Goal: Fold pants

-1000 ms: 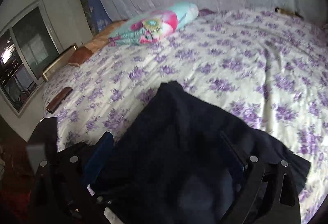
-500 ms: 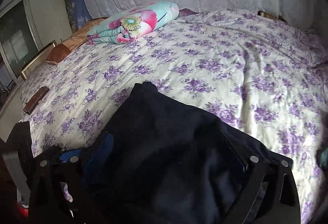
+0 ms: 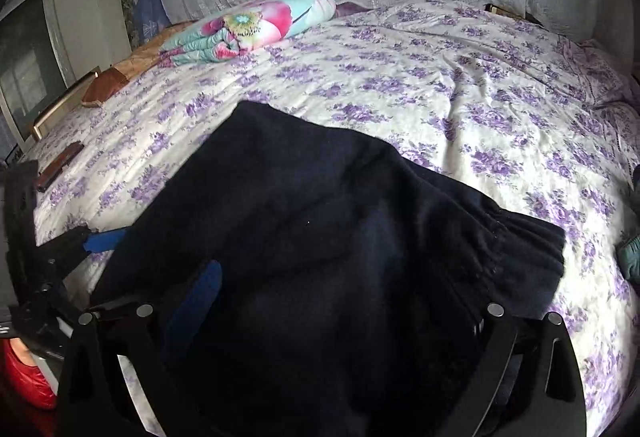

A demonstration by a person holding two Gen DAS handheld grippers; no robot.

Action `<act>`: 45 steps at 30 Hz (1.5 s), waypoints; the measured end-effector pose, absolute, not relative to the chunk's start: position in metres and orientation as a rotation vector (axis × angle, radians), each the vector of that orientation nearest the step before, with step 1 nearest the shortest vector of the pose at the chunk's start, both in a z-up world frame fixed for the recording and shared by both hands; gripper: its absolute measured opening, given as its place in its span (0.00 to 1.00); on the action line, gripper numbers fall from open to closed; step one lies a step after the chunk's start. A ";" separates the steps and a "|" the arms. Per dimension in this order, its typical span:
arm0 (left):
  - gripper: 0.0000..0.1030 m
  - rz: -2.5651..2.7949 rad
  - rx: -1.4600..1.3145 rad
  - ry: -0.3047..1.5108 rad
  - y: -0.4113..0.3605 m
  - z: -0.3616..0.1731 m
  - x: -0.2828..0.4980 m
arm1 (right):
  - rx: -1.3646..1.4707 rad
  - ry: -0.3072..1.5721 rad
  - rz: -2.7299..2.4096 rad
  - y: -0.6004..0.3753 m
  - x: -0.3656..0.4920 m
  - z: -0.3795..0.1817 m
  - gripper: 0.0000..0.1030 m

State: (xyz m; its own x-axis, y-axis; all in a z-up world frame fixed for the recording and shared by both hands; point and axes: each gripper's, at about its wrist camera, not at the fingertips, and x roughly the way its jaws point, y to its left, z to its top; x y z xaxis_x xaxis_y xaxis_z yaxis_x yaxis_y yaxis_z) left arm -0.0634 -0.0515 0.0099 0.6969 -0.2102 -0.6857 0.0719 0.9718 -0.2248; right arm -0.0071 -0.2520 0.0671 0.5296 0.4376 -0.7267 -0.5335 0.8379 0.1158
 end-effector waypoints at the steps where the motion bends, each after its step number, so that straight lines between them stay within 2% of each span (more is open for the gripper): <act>1: 0.96 -0.160 -0.188 0.785 -0.050 0.009 -0.063 | -0.120 0.817 0.582 -0.256 -0.013 0.072 0.97; 5: 0.96 -0.167 -0.200 0.788 -0.049 0.008 -0.063 | -0.147 0.775 0.541 -0.271 -0.041 0.076 0.97; 10: 0.96 -0.173 -0.200 0.787 -0.048 0.008 -0.063 | -0.285 0.699 0.467 -0.279 -0.071 0.054 0.97; 12: 0.96 -0.174 -0.202 0.787 -0.048 0.008 -0.063 | -0.286 0.645 0.457 -0.281 -0.077 0.050 0.97; 18: 0.96 -0.180 -0.212 0.790 -0.047 0.008 -0.063 | -0.241 0.645 0.498 -0.290 -0.073 0.052 0.97; 22: 0.96 -0.211 -0.260 0.800 -0.039 0.006 -0.062 | -0.131 0.595 0.554 -0.308 -0.082 0.057 0.97; 27: 0.96 -0.252 -0.309 0.798 -0.032 0.006 -0.063 | 0.147 0.534 0.580 -0.360 -0.089 0.058 0.97; 31: 0.95 -0.296 -0.350 0.788 -0.024 0.005 -0.066 | 0.423 0.752 0.543 -0.402 -0.060 0.023 0.97; 32: 0.95 -0.306 -0.360 0.785 -0.022 0.005 -0.068 | 0.479 0.737 0.580 -0.411 -0.058 0.023 0.97; 33: 0.95 -0.320 -0.375 0.781 -0.019 0.004 -0.069 | 0.498 0.719 0.610 -0.414 -0.058 0.025 0.97; 40: 0.95 -0.380 -0.397 0.809 -0.013 0.002 -0.064 | 0.413 0.906 0.664 -0.393 -0.017 0.031 0.97; 45: 0.95 -0.386 -0.403 0.847 -0.018 0.004 -0.043 | 0.562 0.960 0.758 -0.393 0.039 0.025 0.97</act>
